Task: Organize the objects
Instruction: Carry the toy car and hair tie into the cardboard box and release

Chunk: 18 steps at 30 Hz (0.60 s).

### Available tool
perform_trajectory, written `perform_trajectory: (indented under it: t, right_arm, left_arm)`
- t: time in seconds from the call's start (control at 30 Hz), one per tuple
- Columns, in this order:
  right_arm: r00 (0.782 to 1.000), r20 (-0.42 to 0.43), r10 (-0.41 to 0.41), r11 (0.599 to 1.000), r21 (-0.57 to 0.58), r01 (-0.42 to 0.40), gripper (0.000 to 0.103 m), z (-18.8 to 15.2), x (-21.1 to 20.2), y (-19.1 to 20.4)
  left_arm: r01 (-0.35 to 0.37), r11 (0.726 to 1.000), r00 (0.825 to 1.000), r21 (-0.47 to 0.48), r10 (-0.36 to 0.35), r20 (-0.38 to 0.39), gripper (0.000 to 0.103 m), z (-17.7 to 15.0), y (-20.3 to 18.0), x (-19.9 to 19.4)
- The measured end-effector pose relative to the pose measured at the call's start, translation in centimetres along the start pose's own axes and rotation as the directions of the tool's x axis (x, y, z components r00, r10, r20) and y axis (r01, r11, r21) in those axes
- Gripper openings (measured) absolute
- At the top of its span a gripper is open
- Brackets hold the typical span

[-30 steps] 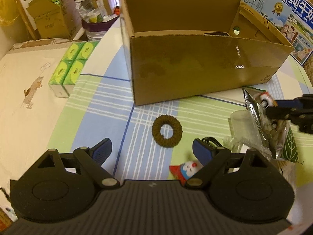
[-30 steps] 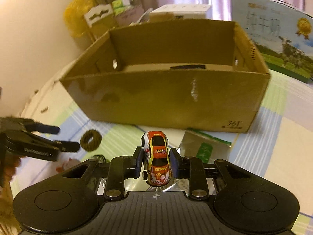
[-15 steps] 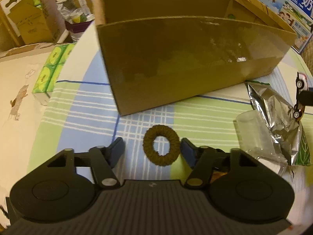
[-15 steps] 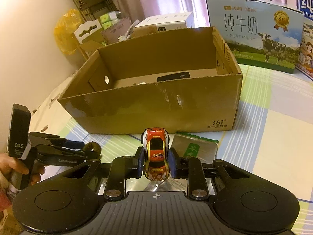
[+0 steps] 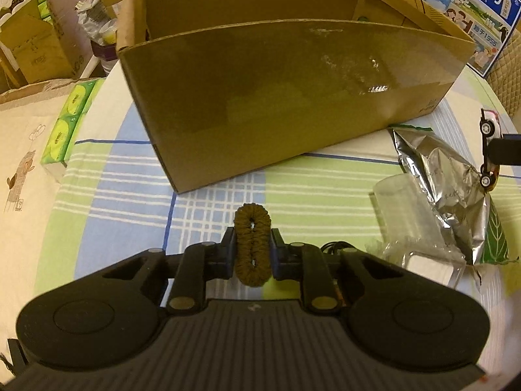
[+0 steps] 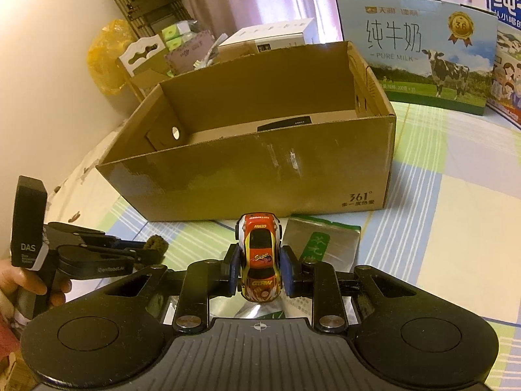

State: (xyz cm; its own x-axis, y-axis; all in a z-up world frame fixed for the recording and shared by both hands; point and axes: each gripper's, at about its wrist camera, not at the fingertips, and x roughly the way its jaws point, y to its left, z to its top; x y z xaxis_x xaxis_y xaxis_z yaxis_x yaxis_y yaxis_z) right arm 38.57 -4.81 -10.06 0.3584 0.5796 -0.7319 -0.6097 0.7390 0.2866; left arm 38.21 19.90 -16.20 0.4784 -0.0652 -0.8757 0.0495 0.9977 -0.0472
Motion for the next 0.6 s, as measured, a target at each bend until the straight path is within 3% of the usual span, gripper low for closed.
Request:
perform_trajectory:
  t: [0.6]
  right_arm:
    - [0.998,0.055,0.015,1.000,-0.023,-0.014,0.023,0.9,-2.0,0.6]
  left_arm:
    - [-0.009,0.997,0.994,-0.072,0.016,0.104,0.017,-0.4,1.2,-7.2]
